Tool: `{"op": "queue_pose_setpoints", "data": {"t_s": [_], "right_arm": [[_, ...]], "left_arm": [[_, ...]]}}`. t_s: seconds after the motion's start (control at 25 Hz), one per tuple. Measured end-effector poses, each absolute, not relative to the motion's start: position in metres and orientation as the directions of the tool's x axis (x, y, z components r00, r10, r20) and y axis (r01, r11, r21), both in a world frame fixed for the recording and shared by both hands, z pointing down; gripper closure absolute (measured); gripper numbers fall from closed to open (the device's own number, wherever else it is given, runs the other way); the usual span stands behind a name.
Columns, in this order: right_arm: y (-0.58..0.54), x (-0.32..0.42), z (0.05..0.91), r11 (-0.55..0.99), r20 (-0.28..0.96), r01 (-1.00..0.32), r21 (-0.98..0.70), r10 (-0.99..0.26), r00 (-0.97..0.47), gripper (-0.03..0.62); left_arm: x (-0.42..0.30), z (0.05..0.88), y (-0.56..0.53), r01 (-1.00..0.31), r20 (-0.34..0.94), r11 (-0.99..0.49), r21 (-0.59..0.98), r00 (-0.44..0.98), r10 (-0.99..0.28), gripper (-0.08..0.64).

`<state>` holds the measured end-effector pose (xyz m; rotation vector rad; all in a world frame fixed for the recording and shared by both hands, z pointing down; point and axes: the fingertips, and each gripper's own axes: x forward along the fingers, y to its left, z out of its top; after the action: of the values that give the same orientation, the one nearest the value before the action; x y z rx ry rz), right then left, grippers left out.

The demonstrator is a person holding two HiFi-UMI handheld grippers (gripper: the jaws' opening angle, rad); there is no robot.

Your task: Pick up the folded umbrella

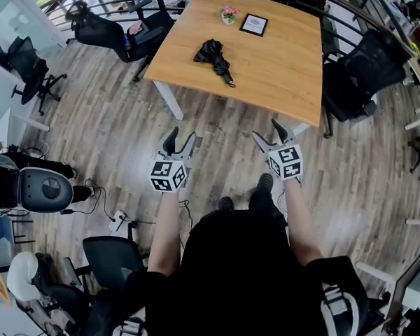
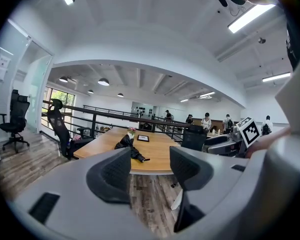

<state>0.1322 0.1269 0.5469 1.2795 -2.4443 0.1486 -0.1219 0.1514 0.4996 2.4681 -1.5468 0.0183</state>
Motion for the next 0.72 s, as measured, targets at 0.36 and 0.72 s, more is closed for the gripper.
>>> {"op": "queue_pose_setpoints", "data": {"t_s": [0.36, 0.72], "right_arm": [[0.128, 0.130, 0.544, 0.569, 0.384, -0.817, 0.087, -0.776, -0.500, 0.247], [0.106, 0.131, 0.560, 0.565, 0.398, -0.824, 0.041, -0.766, -0.505, 0.247]], "left_arm": [[-0.130, 0.502, 0.148, -0.889, 0.140, -0.410, 0.202, 0.441, -0.887, 0.316], [-0.126, 0.513, 0.130, -0.890, 0.176, -0.410, 0.198, 0.444, -0.879, 0.316]]}}
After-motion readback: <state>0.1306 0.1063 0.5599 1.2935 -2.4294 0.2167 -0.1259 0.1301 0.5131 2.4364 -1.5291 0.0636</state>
